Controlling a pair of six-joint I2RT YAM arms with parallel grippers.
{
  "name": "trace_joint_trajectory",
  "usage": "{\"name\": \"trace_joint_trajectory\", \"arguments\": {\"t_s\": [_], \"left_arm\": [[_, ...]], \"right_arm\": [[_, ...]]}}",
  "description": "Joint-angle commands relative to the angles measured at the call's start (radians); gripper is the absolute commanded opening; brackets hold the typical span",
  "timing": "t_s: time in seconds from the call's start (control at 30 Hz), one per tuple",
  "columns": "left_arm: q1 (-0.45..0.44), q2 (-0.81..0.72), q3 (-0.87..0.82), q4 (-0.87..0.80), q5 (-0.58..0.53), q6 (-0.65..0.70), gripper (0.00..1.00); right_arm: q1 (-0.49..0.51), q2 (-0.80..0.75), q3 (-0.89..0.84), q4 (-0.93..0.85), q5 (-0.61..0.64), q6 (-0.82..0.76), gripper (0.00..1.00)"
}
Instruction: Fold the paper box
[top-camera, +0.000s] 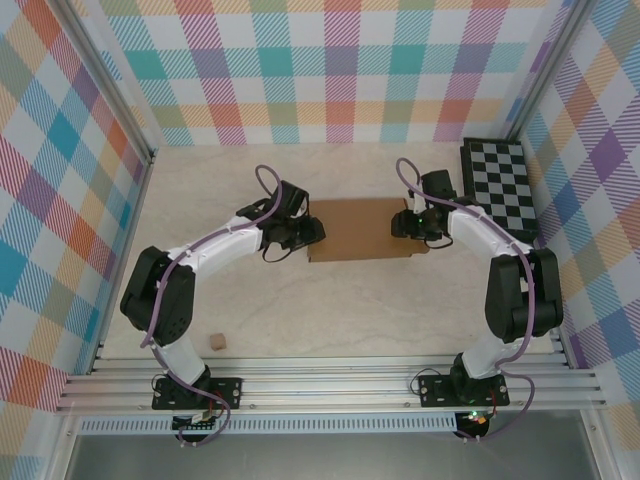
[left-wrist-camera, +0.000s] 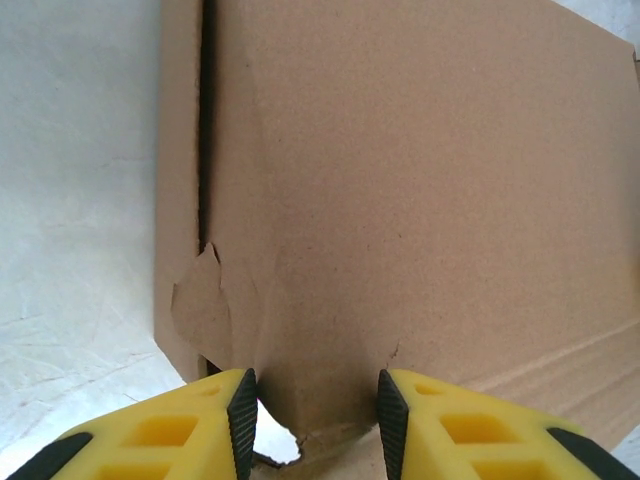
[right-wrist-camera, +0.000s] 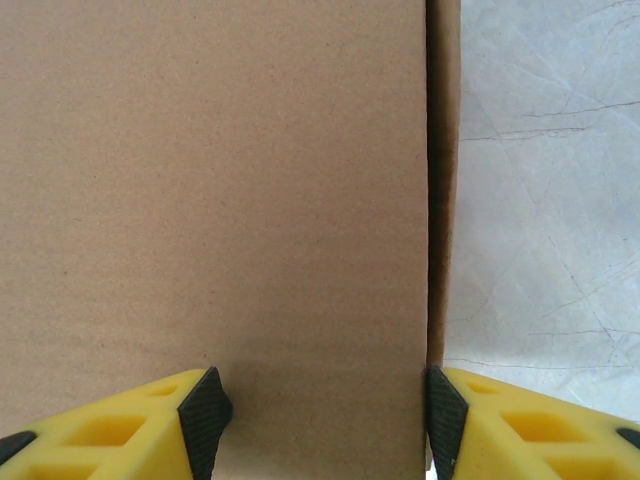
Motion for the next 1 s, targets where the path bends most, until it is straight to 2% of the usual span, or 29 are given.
{"name": "trace_joint_trajectory", "arguments": {"t_s": [0.0,0.07,0.27,0.37,0.57,0.97], "left_arm": [[-0.011,0.017,0.032,0.025,0.071,-0.038,0.4],[-0.01,0.021,0.062,-0.016,0.041,0.0,0.42],[0.033,0.035,0.131,-0.179,-0.085,0.15,0.56],[0.065,0.053,0.128,-0.189,-0.064,0.16,0.6],[0.067,0.109,0.125,-0.138,0.014,0.138,0.69],[0.031,0.138,0.136,-0.034,0.136,-0.024,0.67]], "right_arm": [[0.018,0.007,0.04,-0.016,-0.053,0.023,0.58],[0.018,0.012,0.058,-0.026,-0.057,0.02,0.58],[0.018,0.004,0.085,-0.057,-0.04,-0.001,0.6],[0.018,0.01,0.099,-0.073,-0.036,-0.012,0.6],[0.019,0.03,0.118,-0.079,-0.062,-0.005,0.6],[0.018,0.035,0.119,-0.07,-0.106,0.021,0.6]]}}
